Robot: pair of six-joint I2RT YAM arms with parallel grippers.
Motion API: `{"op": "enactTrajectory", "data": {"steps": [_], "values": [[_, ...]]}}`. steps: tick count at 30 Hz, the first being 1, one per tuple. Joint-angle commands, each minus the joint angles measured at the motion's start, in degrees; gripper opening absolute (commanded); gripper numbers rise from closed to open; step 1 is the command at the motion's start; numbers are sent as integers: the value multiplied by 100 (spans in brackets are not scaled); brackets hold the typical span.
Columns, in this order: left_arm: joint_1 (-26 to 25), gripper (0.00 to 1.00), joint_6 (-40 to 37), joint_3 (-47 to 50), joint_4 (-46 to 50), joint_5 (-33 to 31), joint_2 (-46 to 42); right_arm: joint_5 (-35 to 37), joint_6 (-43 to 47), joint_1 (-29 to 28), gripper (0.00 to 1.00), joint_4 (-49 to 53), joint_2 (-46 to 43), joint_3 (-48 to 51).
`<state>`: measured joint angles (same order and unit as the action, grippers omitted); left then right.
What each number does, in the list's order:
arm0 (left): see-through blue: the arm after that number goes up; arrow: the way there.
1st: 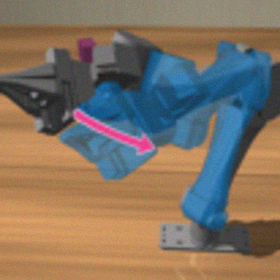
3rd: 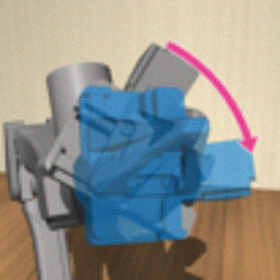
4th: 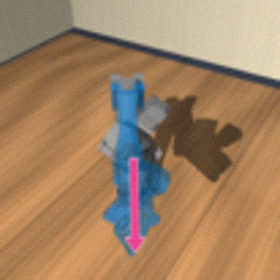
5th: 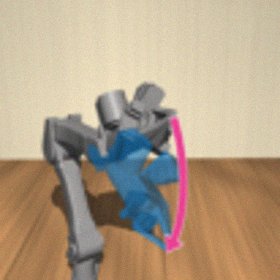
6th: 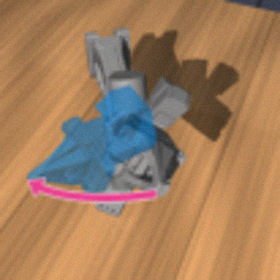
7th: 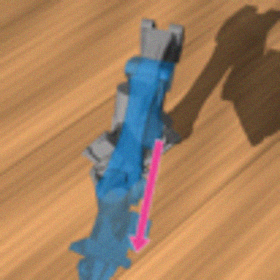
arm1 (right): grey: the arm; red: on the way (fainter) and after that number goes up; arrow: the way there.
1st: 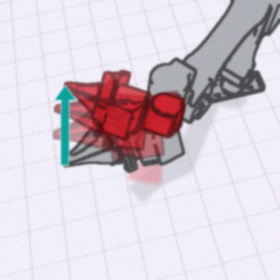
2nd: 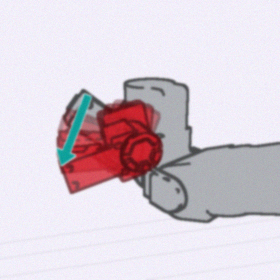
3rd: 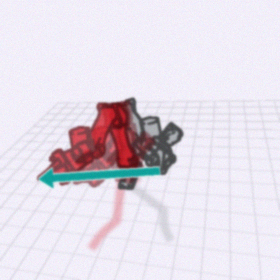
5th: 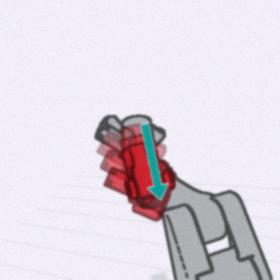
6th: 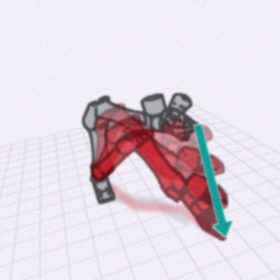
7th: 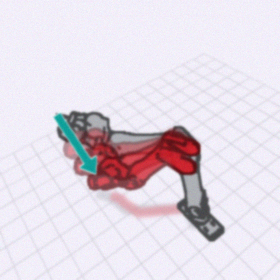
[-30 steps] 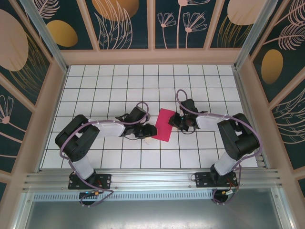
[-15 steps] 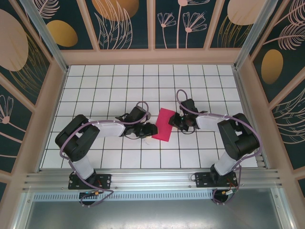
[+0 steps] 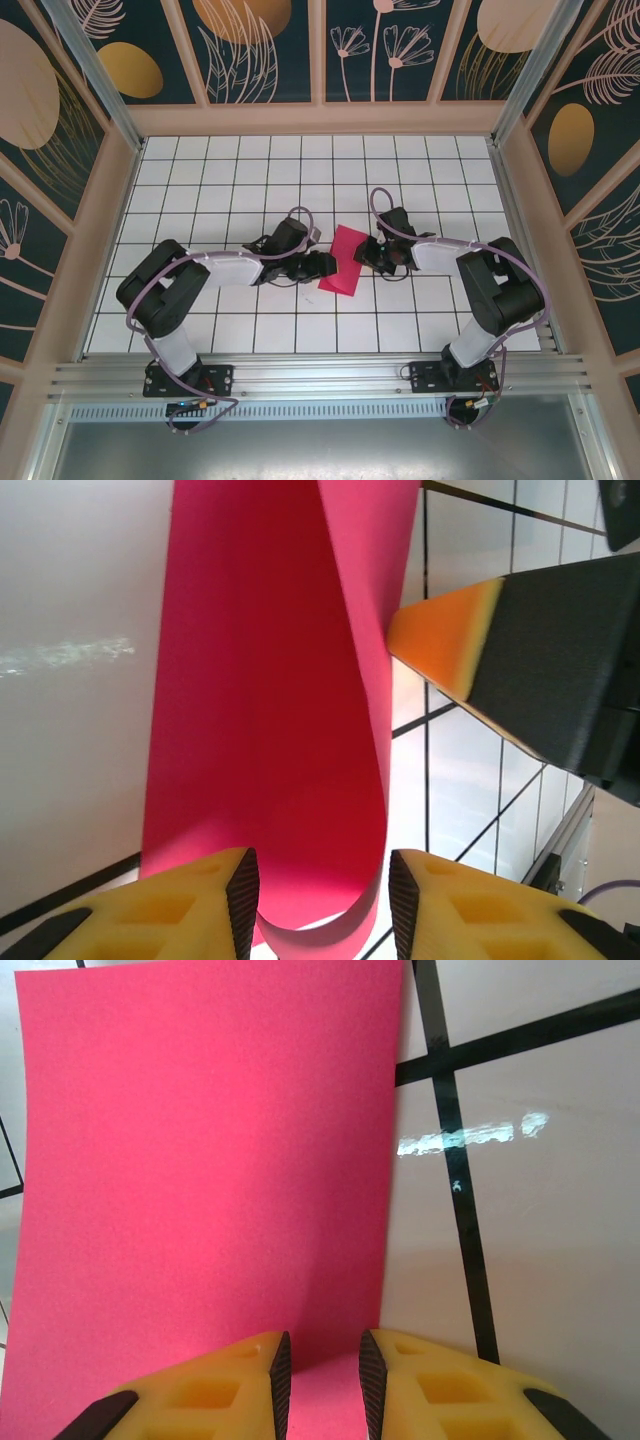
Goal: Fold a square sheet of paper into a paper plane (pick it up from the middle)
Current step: Fold the triangle a second time at the center of the table.
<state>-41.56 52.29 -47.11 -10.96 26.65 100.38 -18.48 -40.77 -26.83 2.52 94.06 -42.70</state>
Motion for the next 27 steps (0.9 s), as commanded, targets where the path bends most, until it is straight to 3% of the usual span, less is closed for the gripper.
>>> {"op": "enactTrajectory", "data": {"steps": [1,16,22,27], "values": [[138,43,-18,-191,-213,119,74,30,88,-7,29,175,149,-9],[300,40,26,-487,-468,673,557,-114,149,-10,29,63,144,-62],[303,14,601,-141,-959,292,335,-75,325,-7,31,51,-13,-168],[302,4,1429,510,-1693,-109,-129,161,689,-46,38,24,-669,-81]]}}
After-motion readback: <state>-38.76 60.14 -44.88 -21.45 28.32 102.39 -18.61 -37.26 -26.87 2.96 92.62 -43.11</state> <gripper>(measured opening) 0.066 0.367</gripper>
